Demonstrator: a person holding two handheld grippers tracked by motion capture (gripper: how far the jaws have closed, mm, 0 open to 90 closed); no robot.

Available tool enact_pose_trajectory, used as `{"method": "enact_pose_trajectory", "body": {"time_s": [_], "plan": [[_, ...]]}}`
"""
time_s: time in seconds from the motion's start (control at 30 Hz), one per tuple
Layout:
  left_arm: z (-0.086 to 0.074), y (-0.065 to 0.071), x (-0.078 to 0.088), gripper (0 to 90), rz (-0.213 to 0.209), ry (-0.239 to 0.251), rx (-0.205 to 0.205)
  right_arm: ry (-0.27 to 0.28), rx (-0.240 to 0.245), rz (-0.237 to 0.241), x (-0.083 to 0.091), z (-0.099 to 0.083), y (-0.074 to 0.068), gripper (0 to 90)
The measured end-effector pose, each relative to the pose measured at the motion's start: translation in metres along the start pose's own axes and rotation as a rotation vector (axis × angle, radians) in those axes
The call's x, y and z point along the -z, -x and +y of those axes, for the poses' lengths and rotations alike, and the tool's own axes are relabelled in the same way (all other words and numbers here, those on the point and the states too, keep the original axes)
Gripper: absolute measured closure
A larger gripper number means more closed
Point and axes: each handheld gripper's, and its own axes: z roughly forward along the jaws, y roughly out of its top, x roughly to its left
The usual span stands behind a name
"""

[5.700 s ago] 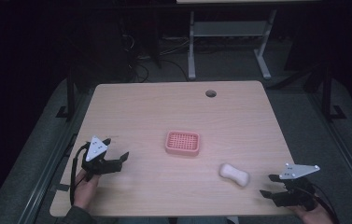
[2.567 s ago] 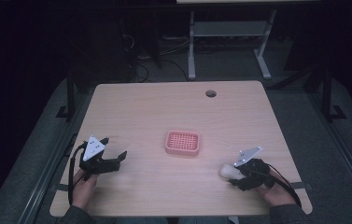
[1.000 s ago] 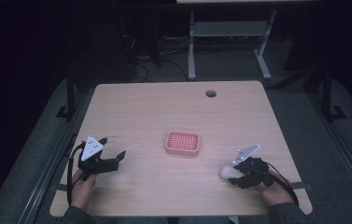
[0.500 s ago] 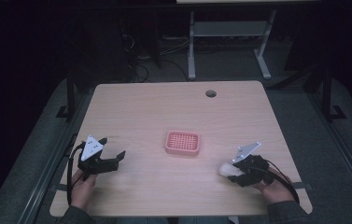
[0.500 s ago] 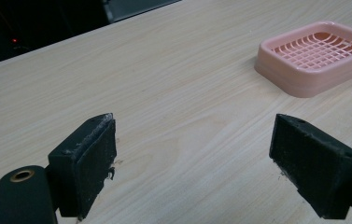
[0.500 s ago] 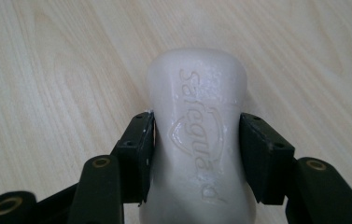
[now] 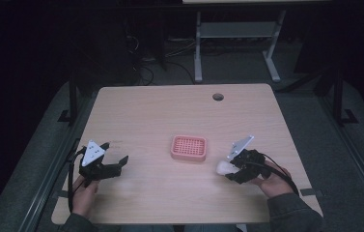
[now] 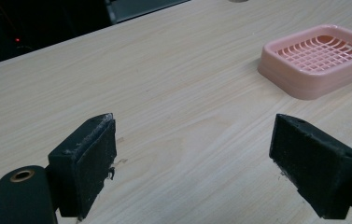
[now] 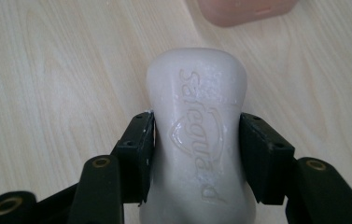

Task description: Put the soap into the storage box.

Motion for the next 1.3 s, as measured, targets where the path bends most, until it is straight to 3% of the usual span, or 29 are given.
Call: {"method": "enact_pose_trajectory", "body": {"time_s": [0.5,1.3], "plan": [[-0.001,-0.001,0.0,14.2,-0.001,-0.001,0.01,-0.001,0.041,0.005,0.006,0.035,0.014,47.6],[-0.001,-0.001,0.0,14.2,-0.005,-0.006,0.006,-0.006,0.08,0.042,-0.001,0.067,0.027,47.6]]}}
